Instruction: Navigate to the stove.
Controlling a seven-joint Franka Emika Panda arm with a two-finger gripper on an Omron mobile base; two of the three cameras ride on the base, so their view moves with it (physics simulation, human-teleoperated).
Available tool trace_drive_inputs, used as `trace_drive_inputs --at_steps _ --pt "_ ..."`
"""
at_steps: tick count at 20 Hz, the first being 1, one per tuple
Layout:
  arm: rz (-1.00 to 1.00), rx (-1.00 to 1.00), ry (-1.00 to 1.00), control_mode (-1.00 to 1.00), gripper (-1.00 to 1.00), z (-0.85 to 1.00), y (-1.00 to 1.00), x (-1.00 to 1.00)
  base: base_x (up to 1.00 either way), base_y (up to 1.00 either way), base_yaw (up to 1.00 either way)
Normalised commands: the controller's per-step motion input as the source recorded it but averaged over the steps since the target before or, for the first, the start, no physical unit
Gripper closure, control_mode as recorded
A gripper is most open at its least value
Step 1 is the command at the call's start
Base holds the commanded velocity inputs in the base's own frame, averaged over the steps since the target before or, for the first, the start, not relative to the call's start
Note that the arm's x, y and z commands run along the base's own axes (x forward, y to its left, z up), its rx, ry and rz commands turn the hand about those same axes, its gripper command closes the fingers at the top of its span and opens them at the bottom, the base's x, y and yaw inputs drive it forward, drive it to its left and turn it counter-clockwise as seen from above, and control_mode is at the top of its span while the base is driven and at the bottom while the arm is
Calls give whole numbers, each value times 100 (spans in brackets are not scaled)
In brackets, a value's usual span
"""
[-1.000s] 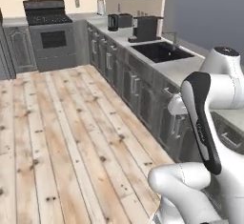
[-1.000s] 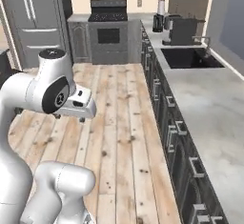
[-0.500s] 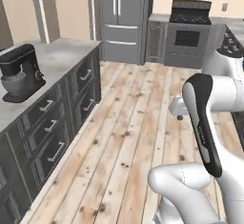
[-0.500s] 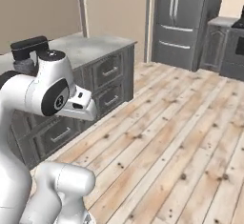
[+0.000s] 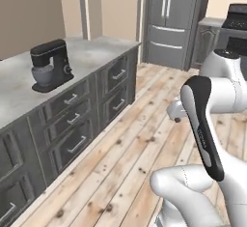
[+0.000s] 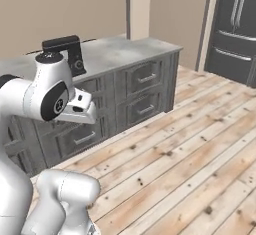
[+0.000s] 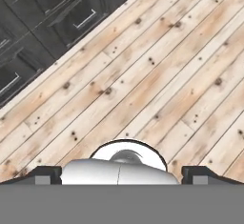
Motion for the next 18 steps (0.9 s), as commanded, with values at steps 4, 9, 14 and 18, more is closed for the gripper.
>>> trace_drive_inputs --at_steps 4,9,14,18 --pt "0 0 0 100 -100 0 0 0 98 -100 -3" --pt "0 0 0 100 -100 0 0 0 100 -100 -16" --pt "0 0 0 100 -100 0 0 0 100 -100 -15" --pt "0 0 0 100 -100 0 0 0 100 -93 -11"
